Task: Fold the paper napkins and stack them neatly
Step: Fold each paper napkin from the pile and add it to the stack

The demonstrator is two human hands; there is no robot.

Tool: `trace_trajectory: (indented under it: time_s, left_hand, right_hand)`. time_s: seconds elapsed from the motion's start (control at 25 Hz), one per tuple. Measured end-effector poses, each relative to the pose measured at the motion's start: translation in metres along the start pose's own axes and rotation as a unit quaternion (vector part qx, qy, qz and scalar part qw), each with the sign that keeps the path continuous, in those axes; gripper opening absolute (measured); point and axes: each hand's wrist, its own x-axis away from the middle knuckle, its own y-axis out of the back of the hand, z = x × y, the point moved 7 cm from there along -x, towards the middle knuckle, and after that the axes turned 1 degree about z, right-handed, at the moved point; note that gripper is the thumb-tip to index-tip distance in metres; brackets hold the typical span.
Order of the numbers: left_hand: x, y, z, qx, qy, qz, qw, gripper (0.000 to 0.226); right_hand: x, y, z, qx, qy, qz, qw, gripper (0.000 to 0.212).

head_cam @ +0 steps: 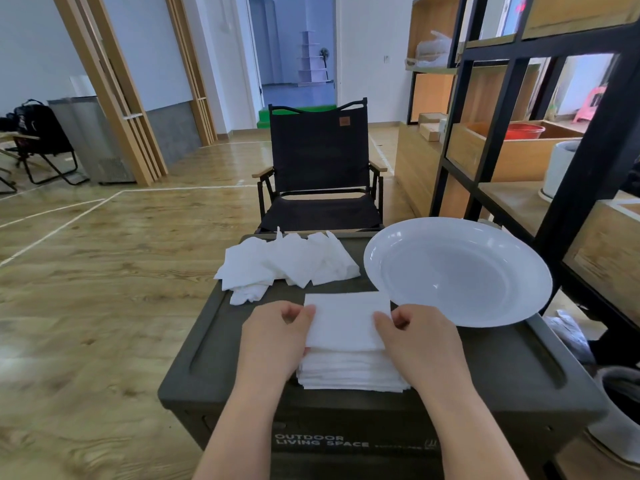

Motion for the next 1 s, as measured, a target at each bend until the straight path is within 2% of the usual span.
trace_trajectory:
  time_s: [0.24,0.32,0.44,0.72,0.8,0.92,1.0]
  left_hand:
    - [0.003,0.008,0.000,-0.154,-0.010,-0.061,0.986,0.028]
    - [0.007,0.008,-0.004,-0.236,-0.031,-0.076,0.968,0.038]
    - [0.015,-0.003,-0.010,-0.321,-0.030,-0.039,0.946,0.051]
    - [0.029,-0.014,-0.024,-0.360,-0.039,0.000,0.932,0.047]
    - [0.017,-0.002,-0.029,-0.365,-0.043,-0.021,0.930,0.047]
    - [-0.027,0.003,-0.066,-0.383,-0.135,-0.093,0.909,0.031]
    - [-0.059,-0.029,-0.089,-0.377,-0.179,-0.049,0.907,0.030]
  right_hand:
    - [0.000,0.003,-0.007,0.067,-0.024,0.008,0.997,0.024]
    - [-0.001,0.005,-0.011,0.076,-0.039,0.003,0.996,0.027]
    - [-0.001,0.000,-0.015,0.107,-0.055,0.019,0.992,0.041]
    - [0.003,-0.008,-0.010,0.123,-0.041,0.040,0.991,0.045]
    - [0.004,-0.003,-0.012,0.103,-0.048,0.030,0.993,0.046]
    - [0.001,0.010,-0.013,0.063,-0.050,-0.012,0.997,0.045]
    - [-0.001,0.015,-0.011,0.042,-0.035,-0.045,0.998,0.032]
